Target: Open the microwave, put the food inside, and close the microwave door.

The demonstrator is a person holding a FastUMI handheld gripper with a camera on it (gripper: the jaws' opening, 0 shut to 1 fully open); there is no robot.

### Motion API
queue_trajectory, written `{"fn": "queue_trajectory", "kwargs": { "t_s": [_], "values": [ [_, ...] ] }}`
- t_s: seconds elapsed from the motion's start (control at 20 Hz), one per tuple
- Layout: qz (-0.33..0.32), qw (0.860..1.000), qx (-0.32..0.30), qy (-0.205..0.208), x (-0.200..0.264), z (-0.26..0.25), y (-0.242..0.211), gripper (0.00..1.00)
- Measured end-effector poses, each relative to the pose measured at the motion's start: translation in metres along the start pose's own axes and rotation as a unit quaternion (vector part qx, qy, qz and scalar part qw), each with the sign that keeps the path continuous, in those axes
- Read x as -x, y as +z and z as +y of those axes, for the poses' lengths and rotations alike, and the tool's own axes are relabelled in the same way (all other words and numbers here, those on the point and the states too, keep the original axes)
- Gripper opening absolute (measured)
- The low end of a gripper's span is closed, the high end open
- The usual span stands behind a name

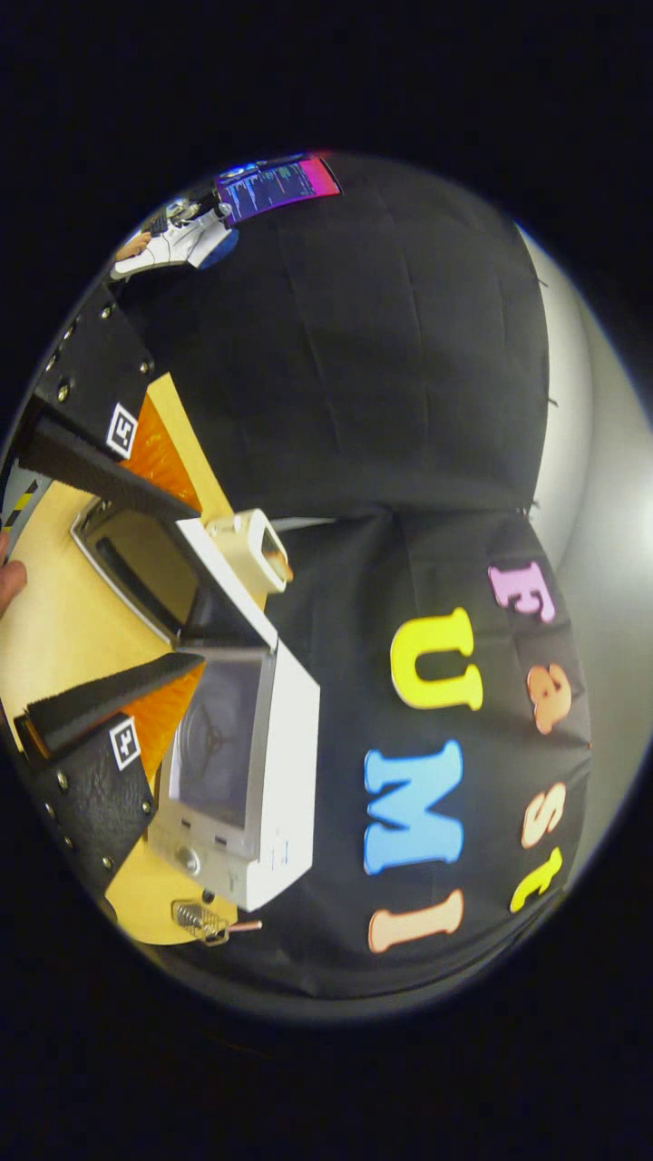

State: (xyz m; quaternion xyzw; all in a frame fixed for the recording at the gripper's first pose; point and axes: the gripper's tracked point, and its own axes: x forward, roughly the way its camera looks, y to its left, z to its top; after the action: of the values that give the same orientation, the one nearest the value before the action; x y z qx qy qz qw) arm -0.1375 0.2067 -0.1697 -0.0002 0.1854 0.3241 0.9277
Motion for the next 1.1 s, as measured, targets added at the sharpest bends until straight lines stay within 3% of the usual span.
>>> {"fn": "queue_trajectory", "kwargs": {
  "t_s": [0.05, 0.2, 0.45, 0.65, 1.0, 1.05, 1.1],
  "values": [
    [0.007, 0.999, -0.013, -0.03, 0.011, -0.031, -0.006, 0.98],
    [0.037, 0.99, -0.048, -0.124, 0.041, -0.128, -0.034, 0.98],
    [0.085, 0.966, -0.133, -0.203, 0.079, -0.223, -0.089, 0.96],
    [0.127, 0.951, -0.2, -0.199, 0.084, -0.244, -0.137, 0.96],
    [0.193, 0.933, -0.247, -0.175, 0.071, -0.24, -0.195, 0.92],
    [0.198, 0.931, -0.255, -0.172, 0.071, -0.24, -0.198, 0.79],
    [0.203, 0.929, -0.259, -0.171, 0.068, -0.24, -0.203, 0.77]
  ]
}}
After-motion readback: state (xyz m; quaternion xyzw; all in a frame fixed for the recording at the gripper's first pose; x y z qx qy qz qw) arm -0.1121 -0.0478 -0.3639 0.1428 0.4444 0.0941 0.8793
